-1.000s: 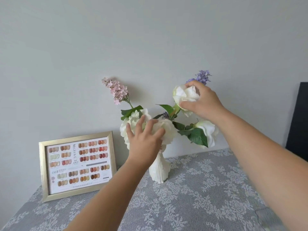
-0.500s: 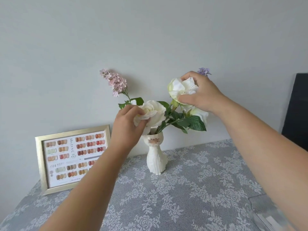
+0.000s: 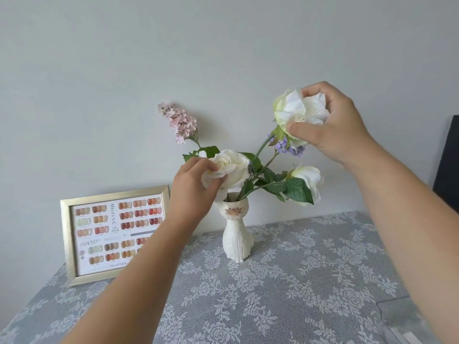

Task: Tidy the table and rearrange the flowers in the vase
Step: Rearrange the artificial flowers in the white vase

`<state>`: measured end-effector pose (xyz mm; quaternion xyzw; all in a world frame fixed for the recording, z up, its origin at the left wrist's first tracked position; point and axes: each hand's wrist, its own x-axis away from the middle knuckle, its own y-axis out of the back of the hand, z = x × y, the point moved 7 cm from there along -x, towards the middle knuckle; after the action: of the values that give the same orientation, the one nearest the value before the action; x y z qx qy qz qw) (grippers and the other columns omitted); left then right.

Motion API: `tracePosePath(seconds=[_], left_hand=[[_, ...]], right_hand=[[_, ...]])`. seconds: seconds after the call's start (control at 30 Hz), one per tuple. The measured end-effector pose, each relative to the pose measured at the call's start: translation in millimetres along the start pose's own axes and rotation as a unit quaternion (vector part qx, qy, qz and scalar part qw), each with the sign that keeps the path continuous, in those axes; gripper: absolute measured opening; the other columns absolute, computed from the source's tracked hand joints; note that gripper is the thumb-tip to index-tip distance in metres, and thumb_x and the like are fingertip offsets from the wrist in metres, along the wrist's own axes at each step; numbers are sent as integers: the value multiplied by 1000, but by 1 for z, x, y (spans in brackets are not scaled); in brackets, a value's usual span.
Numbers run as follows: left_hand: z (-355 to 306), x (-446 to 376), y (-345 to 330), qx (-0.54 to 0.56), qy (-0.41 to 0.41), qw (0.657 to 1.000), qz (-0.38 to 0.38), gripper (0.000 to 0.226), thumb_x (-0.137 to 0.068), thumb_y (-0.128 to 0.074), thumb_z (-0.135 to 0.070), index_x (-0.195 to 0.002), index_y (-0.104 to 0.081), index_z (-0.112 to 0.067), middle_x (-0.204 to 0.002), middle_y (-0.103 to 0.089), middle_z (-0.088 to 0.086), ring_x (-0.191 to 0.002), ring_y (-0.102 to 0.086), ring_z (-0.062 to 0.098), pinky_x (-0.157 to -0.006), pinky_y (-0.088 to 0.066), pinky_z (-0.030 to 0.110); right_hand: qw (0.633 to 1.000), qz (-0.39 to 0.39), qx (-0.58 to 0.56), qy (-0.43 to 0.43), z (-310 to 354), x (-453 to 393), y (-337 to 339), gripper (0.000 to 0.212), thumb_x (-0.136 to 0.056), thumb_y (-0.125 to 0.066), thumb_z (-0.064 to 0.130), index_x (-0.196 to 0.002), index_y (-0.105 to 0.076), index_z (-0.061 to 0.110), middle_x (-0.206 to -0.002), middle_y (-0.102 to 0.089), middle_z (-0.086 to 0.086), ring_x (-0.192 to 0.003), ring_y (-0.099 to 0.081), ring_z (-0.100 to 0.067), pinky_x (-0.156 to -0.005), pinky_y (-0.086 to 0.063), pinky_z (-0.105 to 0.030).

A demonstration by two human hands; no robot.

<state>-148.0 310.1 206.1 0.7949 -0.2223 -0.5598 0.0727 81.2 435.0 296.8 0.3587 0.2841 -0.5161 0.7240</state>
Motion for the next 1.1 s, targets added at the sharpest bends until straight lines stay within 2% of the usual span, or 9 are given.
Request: tracePosePath(seconds=[0.17, 0.37, 0.47, 0.53, 0.6, 0.73, 0.87, 1.0, 1.1], left_hand=[[0, 1, 2, 6, 5, 1000, 2, 18, -80, -78, -17, -92, -68, -9, -103, -65, 1, -93, -61, 23, -74, -52, 39], [-4, 2, 0, 2, 10, 1000, 11, 19, -81, -77, -21, -93, -67, -10, -103, -64, -1, -95, -61, 22, -79, -52, 42], [-5, 2, 0, 1, 13, 1000, 10, 19, -81, -77, -21, -93, -68, -10, -104, -65, -1, -95, -62, 22, -79, -52, 42], [-4, 2, 1, 3, 15, 1000, 10, 18, -81, -77, -20, -92, -68, -10, -104, -65, 0, -96, -61, 22, -79, -52, 43], [-4, 2, 2, 3, 17, 1000, 8, 18, -80, -77, -19, -92, -68, -9, -103, -65, 0, -95, -61, 22, -79, -52, 43], [-3, 3, 3, 4, 15, 1000, 5, 18, -81, -77, -20, -92, -67, -10, -102, -65, 0, -93, -61, 21, -77, -52, 42], [-4, 3, 2, 3, 14, 1000, 4, 18, -81, -77, -21, -92, -68, -10, -103, -65, -1, -94, -61, 21, -78, -53, 41], [-4, 3, 3, -2, 15, 1000, 1, 18, -81, -77, -21, -92, -68, -10, -102, -65, 0, -92, -61, 21, -77, -52, 40], [-3, 3, 5, -3, 18, 1000, 0, 18, -80, -77, -19, -92, -68, -9, -101, -66, 0, -92, -62, 22, -77, -52, 40]], right_hand=[[1000, -4, -17, 16, 12, 5, 1, 36, -59, -76, 33, -87, -58, 47, -81, -67, 14, -68, -62, -11, -64, -55, -36], [997, 55, 57, 2, -2, 20, -25, 42, -66, -78, 23, -98, -57, 40, -94, -67, -5, -78, -63, -25, -72, -53, -39], [998, 14, 62, -4, -4, 16, -20, 40, -65, -77, 28, -98, -57, 41, -93, -65, -12, -79, -62, -31, -68, -53, -41], [999, -29, 39, -15, -3, 9, -7, 40, -62, -75, 30, -90, -55, 48, -87, -67, -1, -68, -62, -20, -57, -56, -28], [997, -63, 37, -17, -1, 2, 6, 40, -59, -74, 31, -85, -53, 52, -78, -65, 13, -58, -57, -5, -50, -47, -15], [995, -81, 45, -24, -5, 1, 13, 39, -58, -74, 32, -84, -53, 52, -76, -63, 15, -59, -54, -3, -54, -44, -17], [998, -29, 50, -29, -15, 11, -7, 41, -61, -75, 30, -95, -56, 42, -84, -66, 5, -65, -58, -11, -57, -47, -18], [993, 85, 71, -39, -25, 20, -44, 45, -62, -78, 26, -94, -54, 47, -84, -63, 12, -62, -56, 2, -53, -41, -9], [985, 140, 69, -71, -42, 26, -69, 48, -67, -80, 23, -103, -54, 42, -90, -63, 9, -72, -59, -3, -66, -47, -19]])
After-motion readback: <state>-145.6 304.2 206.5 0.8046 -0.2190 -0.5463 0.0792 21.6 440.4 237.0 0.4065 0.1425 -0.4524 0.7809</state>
